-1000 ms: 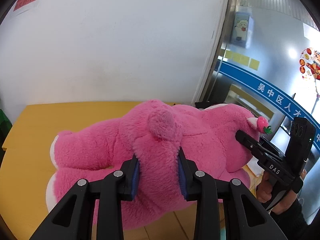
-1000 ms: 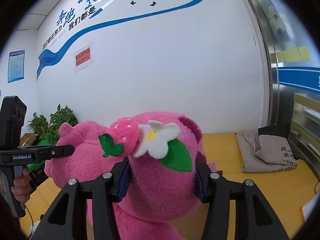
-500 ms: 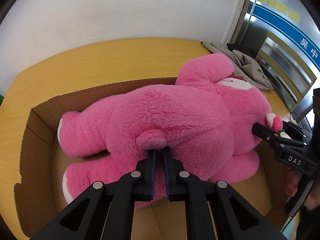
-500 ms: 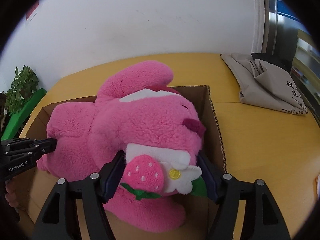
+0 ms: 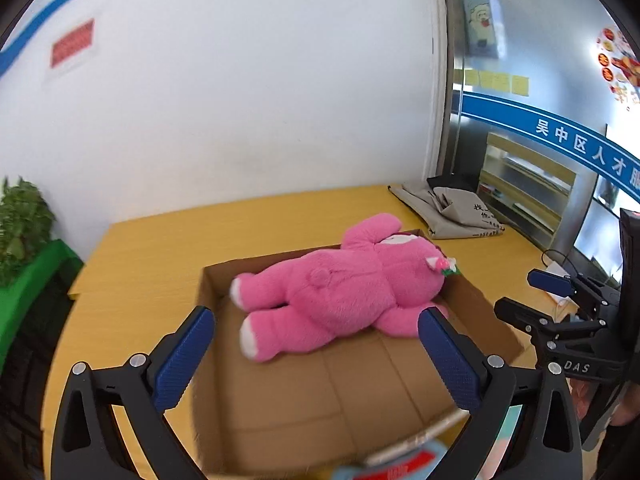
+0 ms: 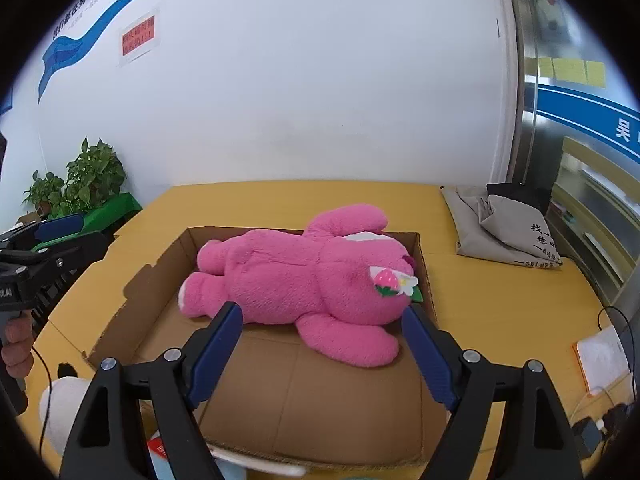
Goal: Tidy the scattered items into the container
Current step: 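Lower the pink bear into the cardboard box and open both grippers, then withdraw both grippers and move them over the plush toys beside the box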
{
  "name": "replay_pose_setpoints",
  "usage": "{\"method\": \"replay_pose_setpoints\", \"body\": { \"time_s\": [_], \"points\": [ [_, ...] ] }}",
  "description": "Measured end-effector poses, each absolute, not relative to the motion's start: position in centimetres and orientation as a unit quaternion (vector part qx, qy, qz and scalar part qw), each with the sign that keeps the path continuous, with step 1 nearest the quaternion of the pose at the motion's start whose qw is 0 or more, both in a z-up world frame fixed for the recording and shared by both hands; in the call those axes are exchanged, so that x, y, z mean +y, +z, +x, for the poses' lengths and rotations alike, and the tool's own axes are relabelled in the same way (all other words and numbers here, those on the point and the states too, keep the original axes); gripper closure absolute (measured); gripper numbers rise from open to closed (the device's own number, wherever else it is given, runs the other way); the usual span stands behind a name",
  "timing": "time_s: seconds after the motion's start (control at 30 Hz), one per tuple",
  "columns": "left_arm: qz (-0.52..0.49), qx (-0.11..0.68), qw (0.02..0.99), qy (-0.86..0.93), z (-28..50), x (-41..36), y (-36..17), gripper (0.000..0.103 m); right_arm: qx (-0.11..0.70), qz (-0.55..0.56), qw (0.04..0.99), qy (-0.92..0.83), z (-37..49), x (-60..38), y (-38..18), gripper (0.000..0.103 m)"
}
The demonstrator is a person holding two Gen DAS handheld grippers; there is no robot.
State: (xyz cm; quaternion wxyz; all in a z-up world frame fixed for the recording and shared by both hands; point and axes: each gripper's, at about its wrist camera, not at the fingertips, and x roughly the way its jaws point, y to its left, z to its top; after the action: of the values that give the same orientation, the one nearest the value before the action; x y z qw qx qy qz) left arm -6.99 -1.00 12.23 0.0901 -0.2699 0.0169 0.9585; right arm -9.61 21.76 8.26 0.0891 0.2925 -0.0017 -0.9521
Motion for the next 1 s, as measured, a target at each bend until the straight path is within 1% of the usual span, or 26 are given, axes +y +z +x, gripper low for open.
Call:
{"method": "replay_pose_setpoints", "body": {
  "time_s": [0.1,0.17,0.27,0.37,0.63,0.87,1.0],
  "points": [
    [-0.277,-0.002,0.080,0.958,-1.7,-3.7,11.6,0.000,-0.007,0.310,0.112,-0.944,-5.6,19.1,7.5,0.021],
    [-0.291,-0.026,0.070,0.954,1.2,-5.9,10.3,0.000,0.005,0.327,0.145,-0.934,-2.8,16.6,6.3,0.021],
    [-0.329,-0.075,0.061,0.939,3.9,-9.0,7.4,0.000,0.020,0.344,0.179,-0.921,0.5,12.9,4.5,0.021],
    [-0.356,-0.108,0.046,0.927,6.0,-10.6,5.4,0.000,0.013,0.363,0.187,-0.913,2.0,10.4,3.3,0.021],
    [-0.364,-0.082,0.049,0.927,9.0,-9.7,4.6,0.000,0.038,0.376,0.182,-0.908,4.1,8.1,2.9,0.021],
    [-0.365,-0.084,0.062,0.925,8.5,-8.8,4.8,0.000,0.039,0.383,0.173,-0.907,4.4,8.6,2.3,0.021],
    [-0.356,-0.079,0.071,0.929,8.4,-7.9,5.6,0.000,0.032,0.375,0.157,-0.913,4.1,9.6,2.9,0.021]
  ]
}}
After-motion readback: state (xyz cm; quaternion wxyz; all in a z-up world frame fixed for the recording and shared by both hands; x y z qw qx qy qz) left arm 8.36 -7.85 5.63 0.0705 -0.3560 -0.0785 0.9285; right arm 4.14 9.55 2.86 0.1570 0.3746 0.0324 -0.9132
